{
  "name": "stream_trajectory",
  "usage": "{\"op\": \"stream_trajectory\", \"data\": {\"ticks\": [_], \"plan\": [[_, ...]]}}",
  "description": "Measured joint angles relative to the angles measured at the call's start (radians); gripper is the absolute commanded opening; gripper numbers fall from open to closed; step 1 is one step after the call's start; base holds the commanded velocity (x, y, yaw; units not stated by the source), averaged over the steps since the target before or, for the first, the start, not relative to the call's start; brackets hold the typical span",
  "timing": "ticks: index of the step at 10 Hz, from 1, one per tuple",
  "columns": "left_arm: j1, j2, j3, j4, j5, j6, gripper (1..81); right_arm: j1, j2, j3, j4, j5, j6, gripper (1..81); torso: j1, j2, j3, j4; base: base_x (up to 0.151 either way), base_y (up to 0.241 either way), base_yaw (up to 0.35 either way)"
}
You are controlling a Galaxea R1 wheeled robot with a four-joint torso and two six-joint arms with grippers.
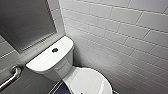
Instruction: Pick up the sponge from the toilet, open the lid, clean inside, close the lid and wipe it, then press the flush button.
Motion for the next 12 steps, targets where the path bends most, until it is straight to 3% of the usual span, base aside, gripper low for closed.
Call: {"op": "stream_trajectory", "data": {"ticks": [5,9,12], "plan": [[0.003,-0.034,0.042,0.000,-0.030,0.000,81.1,0.000,0.004,0.000,-0.008,0.000,0.000,1.0,0.000,0.000,0.000,0.000,0.000,0.000,0.000],[0.020,-0.065,0.081,0.000,-0.022,-0.001,81.1,-0.001,0.004,-0.001,-0.008,-0.003,0.000,1.0,0.000,0.000,0.079,0.000,0.000,0.000,0.000],[0.023,-0.077,0.093,-0.001,-0.031,-0.002,81.1,-0.006,0.005,-0.003,-0.009,-0.005,0.000,1.0,0.000,-0.001,0.090,0.000,0.000,0.000,0.000]]}}
